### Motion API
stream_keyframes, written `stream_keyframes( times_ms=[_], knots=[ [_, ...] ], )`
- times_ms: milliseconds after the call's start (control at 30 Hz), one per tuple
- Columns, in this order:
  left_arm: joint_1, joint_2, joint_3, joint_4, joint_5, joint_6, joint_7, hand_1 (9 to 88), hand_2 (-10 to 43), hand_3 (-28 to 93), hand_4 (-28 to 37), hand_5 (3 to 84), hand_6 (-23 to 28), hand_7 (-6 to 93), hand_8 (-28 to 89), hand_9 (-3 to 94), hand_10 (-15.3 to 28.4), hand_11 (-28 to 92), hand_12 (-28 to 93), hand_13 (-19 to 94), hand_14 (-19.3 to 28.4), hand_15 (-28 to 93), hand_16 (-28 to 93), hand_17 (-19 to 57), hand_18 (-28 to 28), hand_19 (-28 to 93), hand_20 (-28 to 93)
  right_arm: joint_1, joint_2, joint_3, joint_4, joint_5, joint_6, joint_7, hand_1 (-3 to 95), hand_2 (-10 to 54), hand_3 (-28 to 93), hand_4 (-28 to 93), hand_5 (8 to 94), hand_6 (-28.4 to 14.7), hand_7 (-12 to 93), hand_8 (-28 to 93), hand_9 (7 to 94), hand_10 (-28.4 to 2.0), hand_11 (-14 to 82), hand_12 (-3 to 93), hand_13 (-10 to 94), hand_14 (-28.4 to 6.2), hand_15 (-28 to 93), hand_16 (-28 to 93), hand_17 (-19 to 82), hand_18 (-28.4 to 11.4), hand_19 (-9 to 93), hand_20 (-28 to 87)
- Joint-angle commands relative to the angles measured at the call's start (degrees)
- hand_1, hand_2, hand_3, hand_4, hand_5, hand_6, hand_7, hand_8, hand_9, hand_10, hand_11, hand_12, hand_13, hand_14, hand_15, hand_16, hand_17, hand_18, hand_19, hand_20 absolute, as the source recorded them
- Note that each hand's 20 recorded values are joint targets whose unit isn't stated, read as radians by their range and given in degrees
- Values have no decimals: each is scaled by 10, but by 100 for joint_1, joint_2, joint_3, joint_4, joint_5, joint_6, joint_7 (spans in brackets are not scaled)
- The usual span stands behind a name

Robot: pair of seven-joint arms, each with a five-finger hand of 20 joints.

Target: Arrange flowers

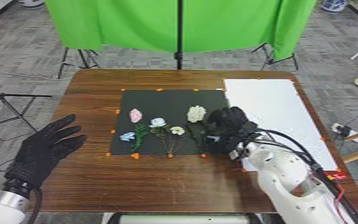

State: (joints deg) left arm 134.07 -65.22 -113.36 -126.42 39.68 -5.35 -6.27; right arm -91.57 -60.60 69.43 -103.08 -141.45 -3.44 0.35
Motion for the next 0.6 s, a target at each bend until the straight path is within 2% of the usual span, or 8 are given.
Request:
stream_keyframes(
  times_ms=[33, 167, 200, 267, 333, 433, 500, 600],
  knots=[
    [-2, -58, 1, 61, 13, -47, -39, 262, 1, 711, -261, 345, 21, 247, -115, 297, 129, 308, 136, 266, 159, 470, -24, -74, 233, 539, 98, -356, -395, 944, -574, 1175, -230, 124, 95, -37, 814, -283, 384, -58, 256, -167, 375, -120, 262, 196, 484, -92, 415, 139, 172, -201, 643, 356],
    [-30, -108, 50, 88, 45, -21, 153, 262, 1, 711, -261, 345, 21, 246, -115, 297, 129, 307, 135, 266, 159, 470, -24, -73, 233, 539, 97, -727, -902, 2221, -937, 3954, -1507, -87, 116, -19, 844, -282, 321, -56, 249, -171, 299, -107, 225, 203, 334, -93, 358, 144, 108, -207, 565, 301],
    [-71, -178, -1, 144, 62, -273, 158, 262, 1, 711, -261, 345, 21, 246, -116, 297, 130, 307, 135, 266, 159, 469, -25, -73, 234, 539, 97, -810, -946, 2428, -980, 4689, -1597, -37, 133, -8, 858, -280, 310, -53, 215, -154, 282, -112, 186, 208, 275, -98, 290, 177, 79, -202, 536, 274],
    [-94, -227, -74, 137, 33, -455, 135, 246, -16, 703, -265, 326, 14, 244, -115, 283, 125, 295, 134, 254, 154, 446, -27, -75, 235, 530, 93, -982, -1191, 2959, -1008, 5493, -2091, -375, 163, -28, 866, -281, 296, -45, 187, -144, 261, -110, 128, 220, 214, -102, 189, 252, 36, -199, 501, 253],
    [-94, -238, -41, 113, 56, -314, 285, 238, -29, 700, -269, 307, 9, 240, -114, 262, 123, 280, 134, 238, 154, 421, -25, -78, 236, 517, 88, -1219, -1300, 3300, -1192, 6124, -2157, -288, 188, -64, 862, -282, 303, -10, 174, -141, 265, -76, 94, 225, 207, -92, 99, 325, 24, -195, 477, 255],
    [35, -126, 121, 69, -161, 121, 786, 232, -40, 699, -269, 291, 7, 236, -114, 242, 115, 251, 133, 223, 149, 367, -17, -80, 235, 502, 82, -1451, -1508, 3832, -1369, 7321, -2739, 246, 154, -77, 834, -283, 314, 2, 136, -122, 277, -64, 67, 224, 214, -94, 9, 379, 17, -186, 435, 235],
    [64, -89, 205, 89, -338, 207, 975, 231, -43, 701, -267, 289, 6, 237, -115, 232, 109, 240, 133, 209, 145, 334, -14, -81, 235, 494, 79, -1640, -1638, 4068, -1481, 7801, -2878, 533, 118, -75, 812, -282, 293, -19, 89, -101, 272, -75, 26, 228, 199, -97, -28, 400, 10, -183, 396, 218],
    [89, -74, 337, 75, -413, 466, 1205, 231, -44, 700, -270, 262, -2, 230, -112, 197, 96, 209, 135, 175, 132, 261, 15, -94, 224, 462, 77, -1890, -1765, 4175, -1581, 8298, -2897, 943, 86, -64, 785, -283, 254, -43, 40, -78, 244, -100, -10, 230, 171, -107, -65, 396, -2, -183, 348, 197]
  ],
)
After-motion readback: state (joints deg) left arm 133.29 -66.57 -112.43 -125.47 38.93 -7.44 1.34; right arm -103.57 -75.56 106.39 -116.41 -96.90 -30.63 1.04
